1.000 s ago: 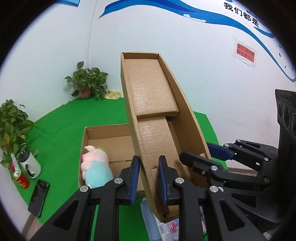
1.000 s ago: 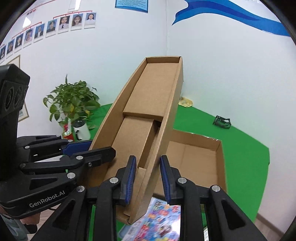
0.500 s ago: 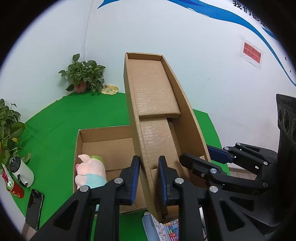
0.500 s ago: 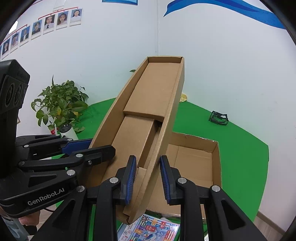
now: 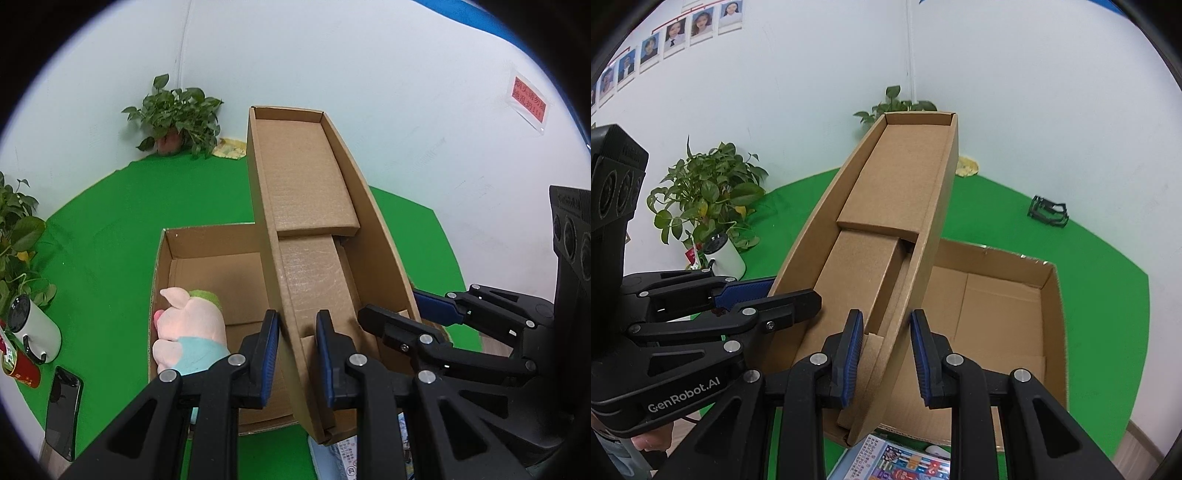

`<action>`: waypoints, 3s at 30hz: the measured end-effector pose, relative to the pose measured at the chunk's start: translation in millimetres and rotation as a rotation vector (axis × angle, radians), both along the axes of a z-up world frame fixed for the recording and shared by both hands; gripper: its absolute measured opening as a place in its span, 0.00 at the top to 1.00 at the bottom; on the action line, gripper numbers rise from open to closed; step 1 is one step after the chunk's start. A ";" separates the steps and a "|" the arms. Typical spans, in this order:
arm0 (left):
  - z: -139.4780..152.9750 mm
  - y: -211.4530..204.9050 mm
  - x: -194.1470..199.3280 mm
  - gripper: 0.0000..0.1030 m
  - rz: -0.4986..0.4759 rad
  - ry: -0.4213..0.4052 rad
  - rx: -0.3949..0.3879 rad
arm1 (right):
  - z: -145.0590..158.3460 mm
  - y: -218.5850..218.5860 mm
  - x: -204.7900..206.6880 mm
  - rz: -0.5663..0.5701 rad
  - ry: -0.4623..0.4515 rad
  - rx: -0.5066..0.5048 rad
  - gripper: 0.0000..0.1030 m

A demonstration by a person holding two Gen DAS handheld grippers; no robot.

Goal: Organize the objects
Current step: 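Lift the cardboard tray and lower it into the large box beside the pig, then open both grippers and withdraw from the placed tray, then grasp the colourful board-game box with both grippers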

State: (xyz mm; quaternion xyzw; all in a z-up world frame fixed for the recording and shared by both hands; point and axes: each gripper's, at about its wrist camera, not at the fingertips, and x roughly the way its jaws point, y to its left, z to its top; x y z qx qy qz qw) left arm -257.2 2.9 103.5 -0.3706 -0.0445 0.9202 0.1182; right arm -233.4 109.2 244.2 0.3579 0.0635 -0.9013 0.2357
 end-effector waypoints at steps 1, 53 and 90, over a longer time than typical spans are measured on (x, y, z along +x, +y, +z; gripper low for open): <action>-4.1 -2.2 -3.6 0.81 0.002 -0.011 0.003 | -4.9 -1.0 -2.1 -0.001 -0.009 -0.001 0.76; -50.1 -21.0 23.1 0.45 0.176 -0.061 -0.146 | -180.4 5.8 -60.8 -0.027 -0.294 -0.125 0.12; -165.1 50.3 72.5 0.30 -0.127 -0.357 0.368 | -207.8 102.1 119.4 0.004 -0.554 -0.001 0.01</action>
